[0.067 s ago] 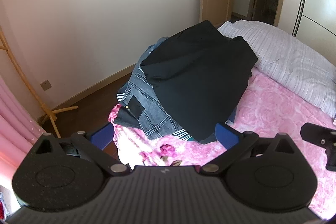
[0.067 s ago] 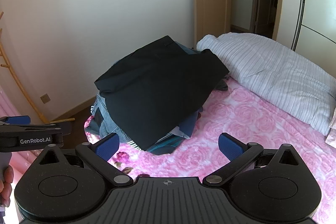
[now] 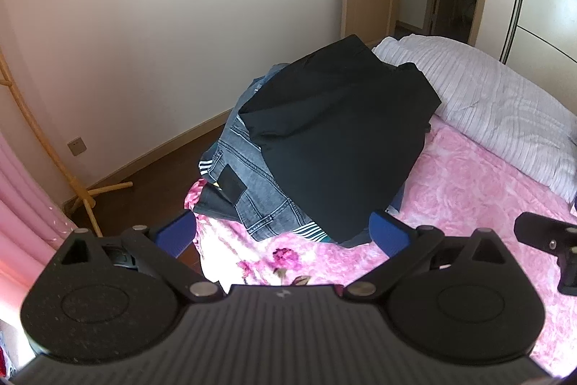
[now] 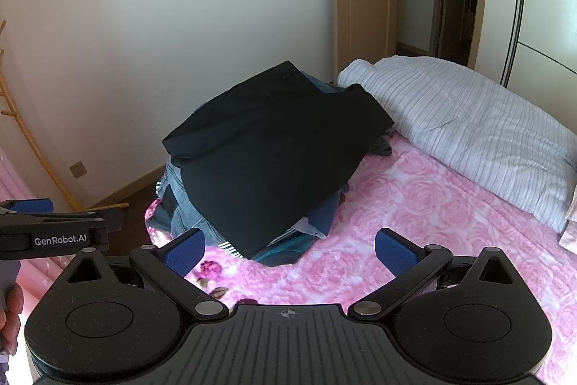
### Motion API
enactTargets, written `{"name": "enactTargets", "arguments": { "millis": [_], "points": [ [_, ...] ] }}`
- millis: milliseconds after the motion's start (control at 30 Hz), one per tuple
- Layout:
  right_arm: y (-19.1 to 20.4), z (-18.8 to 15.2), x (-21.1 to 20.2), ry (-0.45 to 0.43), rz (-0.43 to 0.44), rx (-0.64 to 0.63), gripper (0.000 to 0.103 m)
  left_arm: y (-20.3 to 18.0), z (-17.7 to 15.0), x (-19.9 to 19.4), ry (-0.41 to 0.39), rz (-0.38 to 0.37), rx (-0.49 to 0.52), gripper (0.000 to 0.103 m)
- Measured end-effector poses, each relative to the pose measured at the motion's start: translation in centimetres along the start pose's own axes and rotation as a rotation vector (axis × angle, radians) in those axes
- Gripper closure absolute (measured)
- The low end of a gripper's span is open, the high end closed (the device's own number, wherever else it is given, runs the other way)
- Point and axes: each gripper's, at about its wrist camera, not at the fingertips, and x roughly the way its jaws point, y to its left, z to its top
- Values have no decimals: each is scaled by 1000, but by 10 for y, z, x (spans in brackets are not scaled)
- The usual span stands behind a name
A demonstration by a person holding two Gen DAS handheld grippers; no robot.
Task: Fold clothes
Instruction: 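Approach the clothes pile on the bed with both tools open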
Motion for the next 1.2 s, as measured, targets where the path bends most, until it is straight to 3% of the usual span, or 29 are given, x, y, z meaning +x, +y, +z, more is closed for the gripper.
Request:
{"name": "enactTargets", "arguments": {
  "millis": [233, 1200],
  "points": [
    [-1, 0, -1, -4, 6, -1, 0, 3, 1, 4, 3, -21, -34, 2],
    [-7, -8, 0, 10, 7, 3, 0, -5, -2, 4, 23, -51, -17, 2]
  ]
}}
